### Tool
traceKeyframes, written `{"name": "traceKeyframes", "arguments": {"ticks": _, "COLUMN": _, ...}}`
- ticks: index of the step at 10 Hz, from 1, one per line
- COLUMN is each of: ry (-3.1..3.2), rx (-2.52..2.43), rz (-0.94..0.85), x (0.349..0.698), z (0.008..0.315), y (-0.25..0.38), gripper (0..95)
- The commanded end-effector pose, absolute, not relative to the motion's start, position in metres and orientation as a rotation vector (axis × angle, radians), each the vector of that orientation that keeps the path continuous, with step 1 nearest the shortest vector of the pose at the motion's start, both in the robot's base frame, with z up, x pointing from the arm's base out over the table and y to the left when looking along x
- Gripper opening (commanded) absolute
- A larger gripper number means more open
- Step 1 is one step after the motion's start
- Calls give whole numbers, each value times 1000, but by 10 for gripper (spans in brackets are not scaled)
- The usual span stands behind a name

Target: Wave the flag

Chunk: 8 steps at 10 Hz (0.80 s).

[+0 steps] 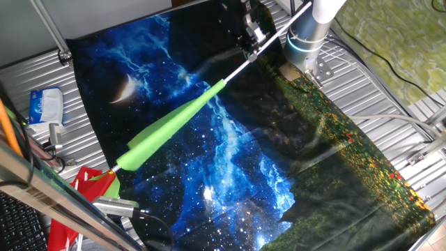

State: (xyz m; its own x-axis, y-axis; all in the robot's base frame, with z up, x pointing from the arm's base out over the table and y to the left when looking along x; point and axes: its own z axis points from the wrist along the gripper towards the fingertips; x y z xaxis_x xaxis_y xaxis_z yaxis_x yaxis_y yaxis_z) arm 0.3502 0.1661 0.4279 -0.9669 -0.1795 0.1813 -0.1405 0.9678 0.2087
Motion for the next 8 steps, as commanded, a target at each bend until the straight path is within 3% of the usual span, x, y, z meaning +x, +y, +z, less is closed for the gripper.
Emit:
{"name": "traceKeyframes", "arguments": {"ticks": 1, "ry": -2916, "rx": 245, "rz": -277, "x": 347, "z": 426, "y": 164, "gripper": 0}}
{"name": "traceKeyframes", "arguments": {"ticks": 5, "ry": -2930, "rx": 187, "rz": -260, "x": 348, "z": 414, "y": 140, "gripper": 0}}
{"name": "traceKeyframes", "arguments": {"ticks": 8, "ry": -2923, "rx": 158, "rz": -206, "x": 351, "z": 387, "y": 114, "gripper": 0}}
